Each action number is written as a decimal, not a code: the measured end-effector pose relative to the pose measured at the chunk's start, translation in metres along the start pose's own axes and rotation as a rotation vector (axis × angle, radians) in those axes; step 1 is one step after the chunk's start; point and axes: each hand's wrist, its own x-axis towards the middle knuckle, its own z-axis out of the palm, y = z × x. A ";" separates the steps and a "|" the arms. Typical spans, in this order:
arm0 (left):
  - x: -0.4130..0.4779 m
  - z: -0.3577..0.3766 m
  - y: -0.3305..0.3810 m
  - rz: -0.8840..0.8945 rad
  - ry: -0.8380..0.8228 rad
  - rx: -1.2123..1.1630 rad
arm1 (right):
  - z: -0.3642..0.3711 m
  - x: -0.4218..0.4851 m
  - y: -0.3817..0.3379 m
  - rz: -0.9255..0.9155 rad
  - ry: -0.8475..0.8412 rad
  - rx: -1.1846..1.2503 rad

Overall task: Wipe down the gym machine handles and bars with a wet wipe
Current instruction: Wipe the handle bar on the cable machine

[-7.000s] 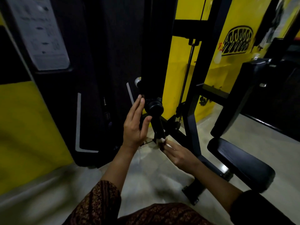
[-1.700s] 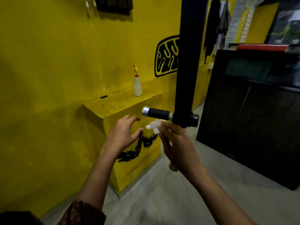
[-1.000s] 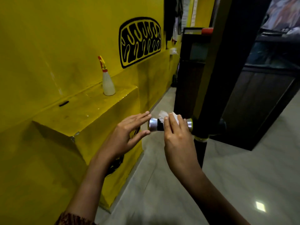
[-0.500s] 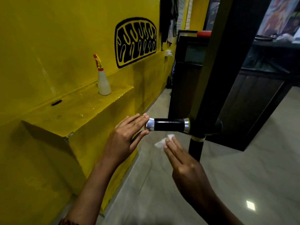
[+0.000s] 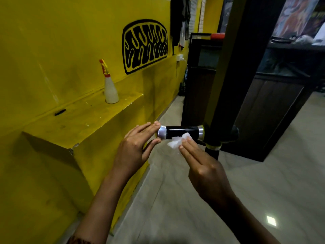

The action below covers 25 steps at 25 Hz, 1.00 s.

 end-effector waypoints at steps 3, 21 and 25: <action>-0.002 0.000 0.002 -0.001 0.028 0.016 | 0.006 0.031 -0.007 0.028 0.031 0.022; 0.000 -0.001 0.010 -0.042 0.032 0.077 | -0.003 0.032 0.010 0.201 -0.249 -0.470; -0.001 -0.001 0.006 -0.049 0.028 0.084 | -0.009 0.001 -0.003 0.167 -0.172 -0.216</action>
